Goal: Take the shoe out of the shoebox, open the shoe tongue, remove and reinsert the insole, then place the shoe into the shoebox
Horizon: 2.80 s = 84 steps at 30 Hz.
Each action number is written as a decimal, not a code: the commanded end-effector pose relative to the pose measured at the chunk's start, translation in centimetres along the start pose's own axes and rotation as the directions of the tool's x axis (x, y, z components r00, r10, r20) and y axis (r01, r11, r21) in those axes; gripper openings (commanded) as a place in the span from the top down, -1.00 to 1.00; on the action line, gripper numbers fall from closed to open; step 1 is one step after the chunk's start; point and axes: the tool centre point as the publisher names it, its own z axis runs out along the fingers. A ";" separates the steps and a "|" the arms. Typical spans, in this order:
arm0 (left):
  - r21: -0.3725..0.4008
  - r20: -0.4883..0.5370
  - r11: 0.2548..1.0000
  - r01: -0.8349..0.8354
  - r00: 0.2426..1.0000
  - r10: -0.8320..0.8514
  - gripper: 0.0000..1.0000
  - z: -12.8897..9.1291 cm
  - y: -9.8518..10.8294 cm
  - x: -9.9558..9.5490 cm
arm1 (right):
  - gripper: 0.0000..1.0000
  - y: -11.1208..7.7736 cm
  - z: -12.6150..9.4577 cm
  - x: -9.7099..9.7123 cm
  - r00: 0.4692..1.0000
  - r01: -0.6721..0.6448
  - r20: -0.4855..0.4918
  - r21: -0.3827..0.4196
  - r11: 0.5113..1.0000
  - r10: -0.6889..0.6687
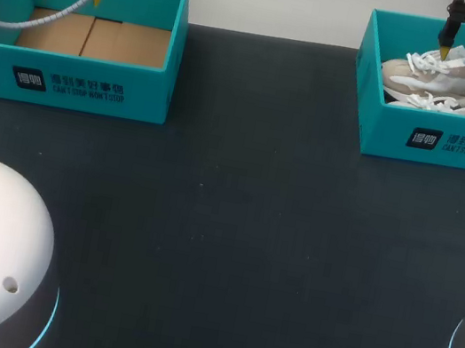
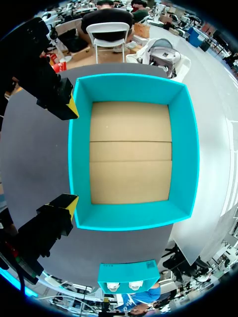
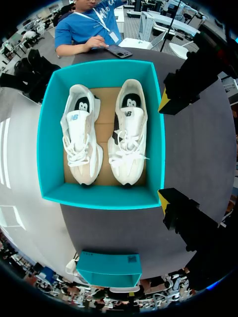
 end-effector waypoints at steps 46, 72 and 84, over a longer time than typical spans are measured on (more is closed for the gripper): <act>0.000 0.000 1.000 0.000 1.000 0.000 -1.00 0.0 0.0 0.0 | -1.00 1.4 4.2 -11.0 0.989 -0.090 0.114 -0.061 0.994 0.096; 0.000 0.000 1.000 0.000 1.000 0.000 -1.00 0.0 0.0 0.0 | -0.07 2.3 12.4 -16.7 0.975 -0.151 0.154 -0.064 0.986 0.159; 0.000 0.000 1.000 0.000 1.000 0.000 -1.00 0.0 0.0 0.0 | 0.03 2.7 14.8 -17.4 0.972 -0.164 0.163 -0.056 0.985 0.171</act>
